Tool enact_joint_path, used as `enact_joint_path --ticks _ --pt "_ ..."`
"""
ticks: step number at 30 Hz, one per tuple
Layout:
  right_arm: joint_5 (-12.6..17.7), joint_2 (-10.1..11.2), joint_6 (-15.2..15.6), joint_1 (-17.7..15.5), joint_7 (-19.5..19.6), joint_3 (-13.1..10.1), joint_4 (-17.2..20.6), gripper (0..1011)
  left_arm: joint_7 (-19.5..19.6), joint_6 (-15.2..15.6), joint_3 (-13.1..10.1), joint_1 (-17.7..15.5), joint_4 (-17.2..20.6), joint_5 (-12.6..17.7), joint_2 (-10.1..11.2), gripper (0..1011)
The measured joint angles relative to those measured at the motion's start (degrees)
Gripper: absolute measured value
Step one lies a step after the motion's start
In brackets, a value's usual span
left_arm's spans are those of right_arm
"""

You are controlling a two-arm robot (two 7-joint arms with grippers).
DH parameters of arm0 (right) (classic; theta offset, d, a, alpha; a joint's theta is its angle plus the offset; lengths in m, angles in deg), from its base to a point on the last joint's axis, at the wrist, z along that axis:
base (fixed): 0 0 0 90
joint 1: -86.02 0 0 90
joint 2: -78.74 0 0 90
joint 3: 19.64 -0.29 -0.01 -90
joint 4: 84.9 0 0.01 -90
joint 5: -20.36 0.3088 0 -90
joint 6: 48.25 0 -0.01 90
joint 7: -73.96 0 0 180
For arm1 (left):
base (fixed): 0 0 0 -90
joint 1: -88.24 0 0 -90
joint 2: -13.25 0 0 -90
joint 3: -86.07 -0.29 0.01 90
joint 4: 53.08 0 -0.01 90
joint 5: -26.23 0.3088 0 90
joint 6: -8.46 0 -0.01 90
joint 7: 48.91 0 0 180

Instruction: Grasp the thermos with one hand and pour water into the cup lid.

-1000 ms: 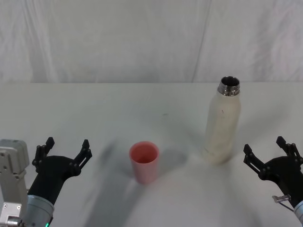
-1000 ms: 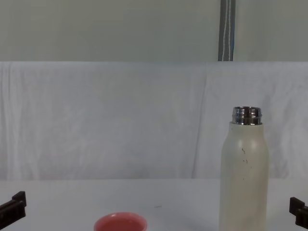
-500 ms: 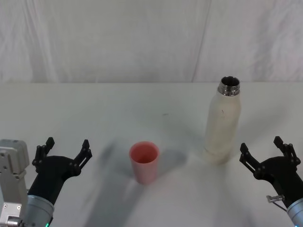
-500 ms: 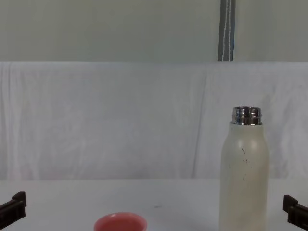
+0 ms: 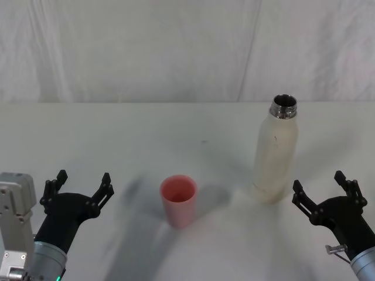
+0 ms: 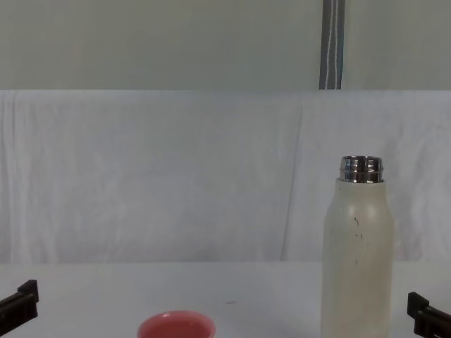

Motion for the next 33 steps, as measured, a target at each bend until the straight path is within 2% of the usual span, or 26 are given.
enact_joint_path --ticks 33 --pt "-0.2 0.3 -0.7 0.1 -0.9 -0.2 -0.4 1001 0.0 0.0 0.0 0.0 0.0 0.0 0.0 1001"
